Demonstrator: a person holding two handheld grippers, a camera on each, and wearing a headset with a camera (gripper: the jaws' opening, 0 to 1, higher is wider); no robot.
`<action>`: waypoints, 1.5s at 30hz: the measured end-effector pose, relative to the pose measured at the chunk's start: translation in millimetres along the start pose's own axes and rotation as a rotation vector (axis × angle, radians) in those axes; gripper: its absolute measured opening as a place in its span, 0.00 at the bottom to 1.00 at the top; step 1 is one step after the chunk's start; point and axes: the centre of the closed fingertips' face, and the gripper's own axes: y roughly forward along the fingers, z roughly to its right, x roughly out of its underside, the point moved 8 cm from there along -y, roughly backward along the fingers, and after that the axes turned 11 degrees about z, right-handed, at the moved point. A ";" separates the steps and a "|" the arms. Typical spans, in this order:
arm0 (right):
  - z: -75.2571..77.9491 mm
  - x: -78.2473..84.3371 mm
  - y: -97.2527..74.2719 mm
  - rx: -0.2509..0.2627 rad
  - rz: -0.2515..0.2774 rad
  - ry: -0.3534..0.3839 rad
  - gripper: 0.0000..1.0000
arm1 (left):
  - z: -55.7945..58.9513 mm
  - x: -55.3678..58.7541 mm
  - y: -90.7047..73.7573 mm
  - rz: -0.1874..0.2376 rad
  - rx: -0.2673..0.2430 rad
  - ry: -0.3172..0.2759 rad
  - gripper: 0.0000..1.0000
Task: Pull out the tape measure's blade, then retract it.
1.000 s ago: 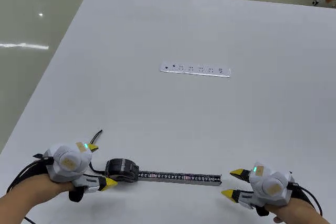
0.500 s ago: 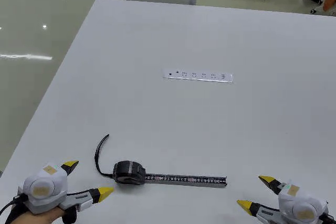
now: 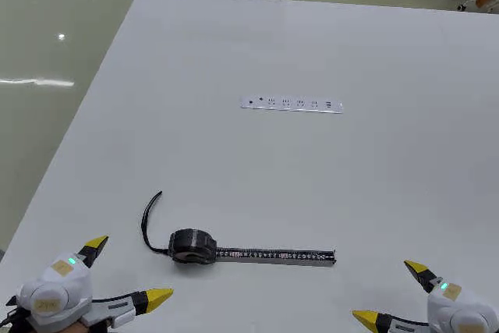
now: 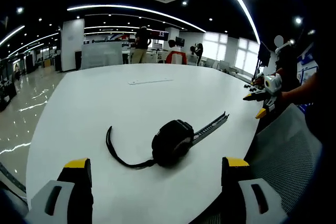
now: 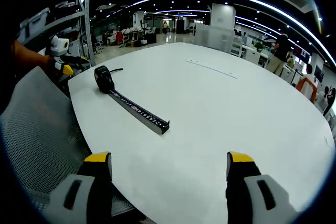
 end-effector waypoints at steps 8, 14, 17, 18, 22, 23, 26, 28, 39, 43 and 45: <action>-3.2 8.7 -18.0 0.006 -0.022 0.006 1.00 | -8.1 -0.2 -8.1 0.016 -0.038 -0.022 1.00; 0.2 1.2 -23.5 0.024 0.003 0.016 1.00 | -3.3 -0.5 -8.9 0.019 -0.029 -0.003 1.00; -1.1 1.0 -22.3 0.010 0.009 0.008 1.00 | 2.0 -2.0 -8.0 0.020 -0.013 -0.009 1.00; -2.2 1.0 -22.3 0.006 0.009 0.008 1.00 | 3.9 -1.2 -7.5 0.010 -0.008 0.020 1.00; -3.6 4.8 -22.4 -0.002 0.001 0.008 1.00 | 6.2 1.1 -7.5 0.004 -0.002 0.041 1.00; -4.0 5.3 -22.6 -0.003 0.000 0.007 1.00 | 7.6 1.0 -7.7 0.004 -0.003 0.039 1.00; -4.7 6.9 -23.3 -0.012 -0.004 0.011 1.00 | 7.8 0.9 -8.9 0.010 -0.018 0.025 1.00; -4.4 6.4 -24.3 -0.012 0.002 0.013 1.00 | 8.3 0.3 -10.3 0.016 -0.028 0.011 1.00; -7.8 6.5 -26.9 -0.003 0.009 0.014 1.00 | 13.4 0.5 -6.6 0.015 -0.026 -0.002 1.00; -9.3 6.9 -27.8 -0.004 0.009 0.023 1.00 | 15.8 1.2 -6.2 0.009 -0.015 -0.002 1.00; -12.5 5.0 -29.0 -0.007 0.009 0.021 1.00 | 15.7 2.0 -6.4 0.010 -0.017 0.000 1.00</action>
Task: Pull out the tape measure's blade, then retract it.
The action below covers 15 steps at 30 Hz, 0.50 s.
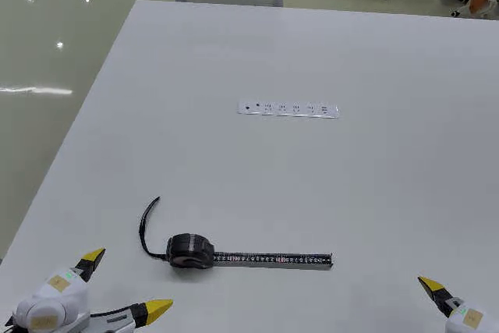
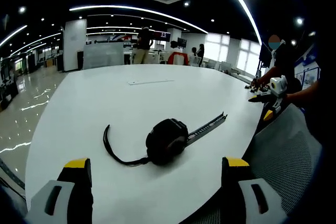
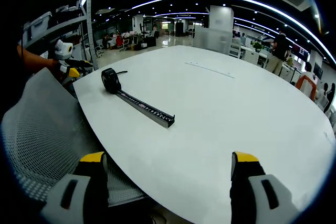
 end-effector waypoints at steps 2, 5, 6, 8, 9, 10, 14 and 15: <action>0.0 2.0 0.0 -0.004 0.000 -0.001 1.00 | 0.4 0.6 -0.3 0.000 0.003 -0.005 1.00; -0.2 1.1 -1.6 -0.004 -0.001 -0.003 1.00 | 0.5 1.0 -1.2 -0.003 0.005 -0.003 1.00; 0.5 1.2 -2.0 -0.004 0.000 -0.004 1.00 | 0.9 0.9 -2.0 -0.003 0.006 -0.007 1.00; 0.6 0.2 -3.1 -0.004 0.001 -0.007 1.00 | 0.5 0.7 -2.5 -0.003 0.004 -0.007 1.00; 0.9 -0.8 -3.7 -0.002 0.003 -0.010 1.00 | 0.0 0.4 -2.8 -0.002 0.002 -0.006 1.00; 1.2 -1.5 -4.1 -0.001 0.005 -0.012 1.00 | 0.0 -0.2 -3.1 0.001 0.001 -0.008 1.00; 1.0 -5.6 -5.0 -0.002 0.007 -0.014 1.00 | 0.0 -1.3 -2.2 0.002 -0.002 -0.006 1.00; 1.0 -6.7 -5.1 -0.005 0.008 -0.014 1.00 | 0.5 -2.3 -1.5 0.004 -0.001 -0.007 1.00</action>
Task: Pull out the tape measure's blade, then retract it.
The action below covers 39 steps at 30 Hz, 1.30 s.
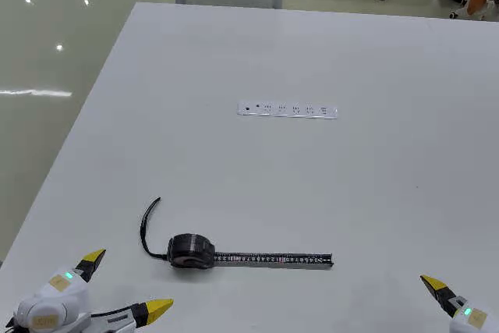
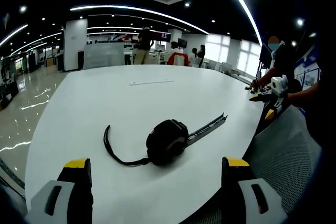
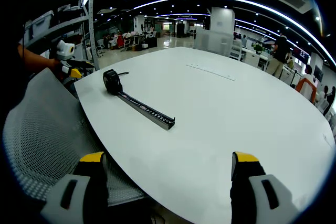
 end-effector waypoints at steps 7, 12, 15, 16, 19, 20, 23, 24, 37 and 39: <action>1.5 -24.2 7.2 -0.031 0.009 -0.043 1.00 | 11.8 -16.6 6.5 0.009 -0.022 -0.004 1.00; -0.7 -30.5 10.8 -0.086 -0.019 -0.057 1.00 | 17.2 -14.0 13.8 0.023 -0.037 -0.089 1.00; -0.9 -29.2 11.4 -0.095 -0.030 -0.060 1.00 | 19.0 -8.3 17.9 0.013 -0.048 -0.106 1.00; -1.5 -29.4 11.0 -0.099 -0.034 -0.061 1.00 | 20.8 -7.1 18.5 0.007 -0.051 -0.109 1.00; -1.9 -29.3 10.2 -0.104 -0.041 -0.064 1.00 | 26.9 -9.0 18.5 0.003 -0.048 -0.094 1.00; -0.6 -27.4 10.5 -0.105 -0.050 -0.069 1.00 | 26.8 -9.0 18.1 -0.004 -0.047 -0.087 1.00; 1.8 -26.8 13.4 -0.110 -0.056 -0.087 1.00 | 24.8 -10.9 16.6 -0.007 -0.048 -0.060 1.00; 4.3 -26.8 15.5 -0.109 -0.061 -0.092 1.00 | 25.1 -13.0 16.7 -0.008 -0.047 -0.059 1.00; 8.4 -46.7 33.7 -0.179 -0.095 -0.182 0.98 | 36.4 -49.8 36.7 0.013 -0.090 -0.062 1.00; 8.6 -52.4 37.1 -0.186 -0.104 -0.198 0.97 | 36.5 -43.6 40.7 -0.005 -0.120 -0.091 1.00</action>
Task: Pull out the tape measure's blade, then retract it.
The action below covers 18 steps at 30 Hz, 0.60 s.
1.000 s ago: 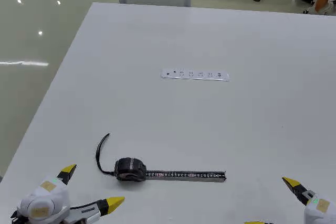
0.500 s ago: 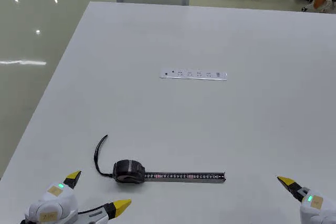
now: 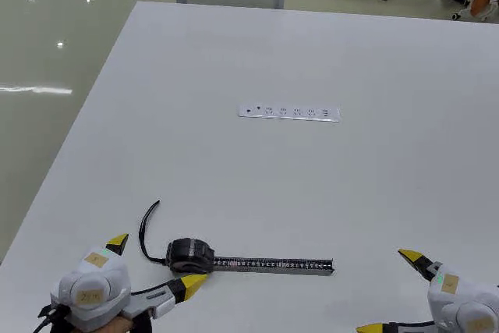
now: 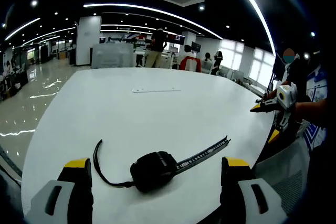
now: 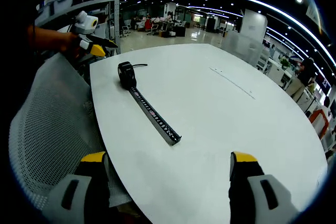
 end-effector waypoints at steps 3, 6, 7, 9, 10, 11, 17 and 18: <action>-1.3 -24.4 2.2 -0.020 0.012 -0.035 0.98 | 2.2 4.8 4.4 0.005 -0.034 -0.098 0.99; -1.5 -43.3 5.1 -0.054 0.002 -0.075 0.96 | 0.6 8.2 8.4 0.002 -0.077 -0.129 1.00; -1.5 -47.0 7.5 -0.071 -0.008 -0.086 0.97 | -0.1 9.0 9.1 0.007 -0.100 -0.116 1.00; -1.9 -44.5 13.5 -0.118 -0.055 -0.113 0.96 | -2.8 11.7 9.5 0.010 -0.168 -0.082 1.00; -1.9 -42.8 16.4 -0.132 -0.074 -0.125 0.96 | -2.8 13.3 9.6 0.002 -0.190 -0.030 0.99; -1.6 -40.9 19.8 -0.145 -0.090 -0.145 0.96 | -0.8 14.3 10.7 -0.003 -0.200 0.010 0.99; 0.1 -36.9 45.8 -0.219 -0.155 -0.198 0.93 | 18.2 22.7 30.1 0.016 -0.197 -0.009 1.00; 0.6 -36.4 48.9 -0.228 -0.161 -0.203 0.92 | 19.4 24.5 32.3 0.012 -0.197 -0.018 1.00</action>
